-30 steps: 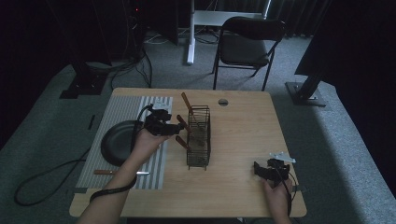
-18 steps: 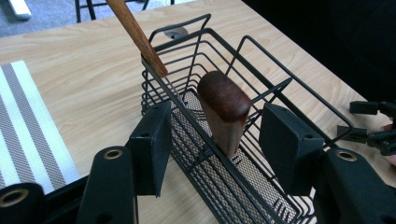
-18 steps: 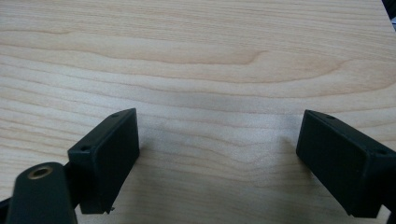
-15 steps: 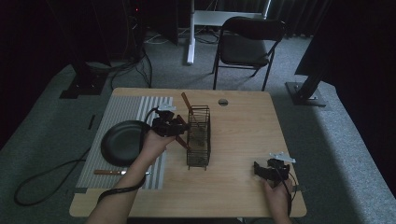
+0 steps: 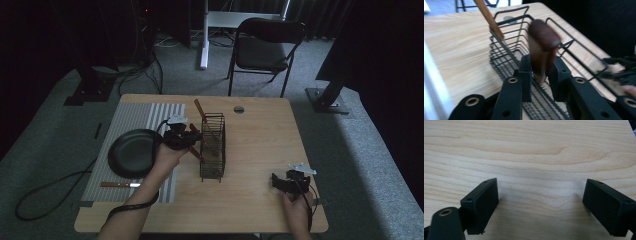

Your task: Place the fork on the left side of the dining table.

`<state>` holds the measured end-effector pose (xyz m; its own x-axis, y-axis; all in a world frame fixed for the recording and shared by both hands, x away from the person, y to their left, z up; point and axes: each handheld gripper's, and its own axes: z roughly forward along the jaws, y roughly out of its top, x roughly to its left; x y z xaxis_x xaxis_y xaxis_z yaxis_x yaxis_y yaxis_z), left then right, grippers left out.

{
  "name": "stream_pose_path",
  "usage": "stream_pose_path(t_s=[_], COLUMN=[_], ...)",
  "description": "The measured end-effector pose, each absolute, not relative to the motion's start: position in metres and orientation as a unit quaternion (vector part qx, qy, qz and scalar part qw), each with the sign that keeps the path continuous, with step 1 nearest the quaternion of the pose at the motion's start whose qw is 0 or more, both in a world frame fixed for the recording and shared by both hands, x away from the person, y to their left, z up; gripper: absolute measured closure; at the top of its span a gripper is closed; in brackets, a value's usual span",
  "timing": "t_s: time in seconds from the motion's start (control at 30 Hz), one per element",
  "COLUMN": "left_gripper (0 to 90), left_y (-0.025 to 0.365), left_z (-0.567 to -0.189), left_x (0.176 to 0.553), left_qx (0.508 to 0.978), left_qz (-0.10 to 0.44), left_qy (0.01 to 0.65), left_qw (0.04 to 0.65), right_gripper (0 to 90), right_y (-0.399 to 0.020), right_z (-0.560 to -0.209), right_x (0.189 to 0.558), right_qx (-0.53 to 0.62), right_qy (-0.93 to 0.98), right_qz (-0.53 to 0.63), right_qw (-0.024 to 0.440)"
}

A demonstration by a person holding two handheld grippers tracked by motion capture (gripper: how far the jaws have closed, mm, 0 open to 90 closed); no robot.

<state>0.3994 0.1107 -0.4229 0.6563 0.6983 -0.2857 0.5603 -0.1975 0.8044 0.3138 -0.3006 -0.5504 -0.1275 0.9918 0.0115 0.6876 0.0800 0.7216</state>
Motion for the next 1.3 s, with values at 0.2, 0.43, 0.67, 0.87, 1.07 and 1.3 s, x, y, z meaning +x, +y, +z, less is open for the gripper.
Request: stream_pose_path(t_s=[0.2,0.43,0.67,0.87,1.07,1.3], left_gripper=[76.2,77.0,77.1,77.2,77.6,77.8], left_y=[0.111,0.114,0.119,0.129,0.139,0.156], left_z=[-0.424,-0.415,-0.393,-0.375,-0.353,-0.325], left_x=[0.398,0.397,0.391,0.385,0.376,0.364], left_qx=[0.771,0.768,0.765,0.760,0.756,0.748], left_qz=[0.074,0.070,0.086,0.095,0.104,0.118], left_qy=[0.402,0.407,0.396,0.389,0.378,0.371], left_qw=[0.489,0.489,0.501,0.512,0.524,0.538], right_gripper=[12.9,12.9,12.9,12.9,12.9,12.9], right_y=[-0.301,-0.301,-0.300,-0.301,-0.301,-0.301], right_z=[-0.550,-0.550,-0.550,-0.550,-0.550,-0.550], right_x=[0.314,0.314,0.314,0.314,0.314,0.314], right_qx=[0.609,0.609,0.610,0.609,0.609,0.609], right_qy=[0.689,0.689,0.689,0.689,0.689,0.689], right_qz=[0.298,0.298,0.298,0.298,0.298,0.298], right_qw=[0.255,0.255,0.255,0.256,0.255,0.255])
